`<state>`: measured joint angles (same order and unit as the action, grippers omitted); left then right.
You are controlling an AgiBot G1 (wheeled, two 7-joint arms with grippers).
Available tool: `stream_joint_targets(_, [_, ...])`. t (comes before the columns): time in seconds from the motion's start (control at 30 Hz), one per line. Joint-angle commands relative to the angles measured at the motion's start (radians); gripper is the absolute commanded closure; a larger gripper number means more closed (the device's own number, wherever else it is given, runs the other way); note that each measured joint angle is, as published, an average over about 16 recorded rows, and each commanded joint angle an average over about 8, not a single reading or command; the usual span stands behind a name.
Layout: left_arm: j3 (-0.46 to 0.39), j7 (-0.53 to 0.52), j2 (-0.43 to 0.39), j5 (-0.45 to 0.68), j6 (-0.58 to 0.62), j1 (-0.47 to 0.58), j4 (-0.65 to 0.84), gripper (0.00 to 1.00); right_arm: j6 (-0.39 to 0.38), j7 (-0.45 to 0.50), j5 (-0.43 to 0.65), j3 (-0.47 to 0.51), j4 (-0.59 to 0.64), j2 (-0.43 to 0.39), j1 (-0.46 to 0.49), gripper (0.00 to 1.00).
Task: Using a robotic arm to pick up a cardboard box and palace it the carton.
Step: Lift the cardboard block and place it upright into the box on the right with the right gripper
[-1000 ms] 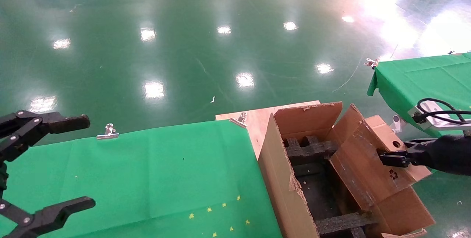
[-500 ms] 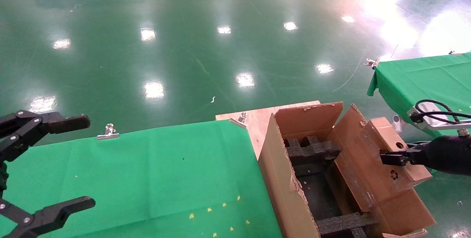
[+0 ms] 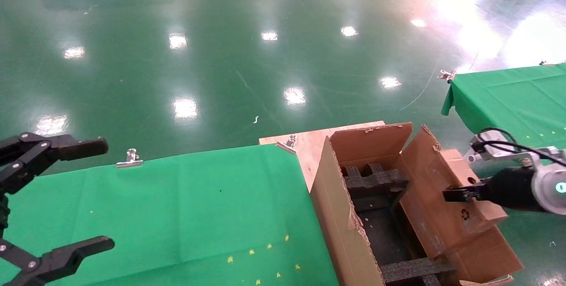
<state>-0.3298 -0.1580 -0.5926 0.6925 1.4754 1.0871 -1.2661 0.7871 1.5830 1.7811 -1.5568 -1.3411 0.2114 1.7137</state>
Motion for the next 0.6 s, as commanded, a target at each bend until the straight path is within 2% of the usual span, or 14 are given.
stream_joint_targets(0.03, [0.000, 0.000, 0.000, 0.000, 0.000, 0.000, 0.000, 0.00, -0.011, 0.028, 0.020, -0.007, 0.000, 0.017, -0.010, 1.00])
stream_joint_targets(0.6, [0.000, 0.000, 0.000, 0.000, 0.000, 0.000, 0.000, 0.00, -0.121, 0.159, 0.134, -0.061, 0.097, 0.150, -0.120, 1.00])
